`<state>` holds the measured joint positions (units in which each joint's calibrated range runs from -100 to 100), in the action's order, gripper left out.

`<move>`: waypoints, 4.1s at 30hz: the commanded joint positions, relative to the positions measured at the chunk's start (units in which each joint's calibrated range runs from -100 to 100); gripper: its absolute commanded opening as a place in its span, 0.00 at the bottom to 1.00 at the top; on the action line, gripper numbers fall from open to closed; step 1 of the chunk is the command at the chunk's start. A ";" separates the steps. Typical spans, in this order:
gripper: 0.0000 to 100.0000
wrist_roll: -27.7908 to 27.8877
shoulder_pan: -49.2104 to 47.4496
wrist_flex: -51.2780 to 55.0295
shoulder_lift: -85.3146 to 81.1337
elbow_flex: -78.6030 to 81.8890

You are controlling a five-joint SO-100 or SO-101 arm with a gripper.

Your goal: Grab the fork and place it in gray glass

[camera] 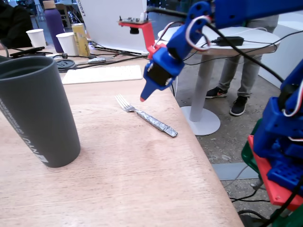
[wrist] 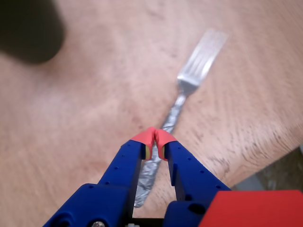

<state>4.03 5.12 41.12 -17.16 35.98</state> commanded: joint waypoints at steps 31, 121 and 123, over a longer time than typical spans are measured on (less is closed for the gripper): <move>0.34 -13.24 17.22 0.34 17.34 -12.24; 0.00 -1.42 6.39 15.70 -9.25 -17.81; 0.00 -1.42 3.68 14.88 -9.42 -12.52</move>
<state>2.37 11.04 58.10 -23.56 19.93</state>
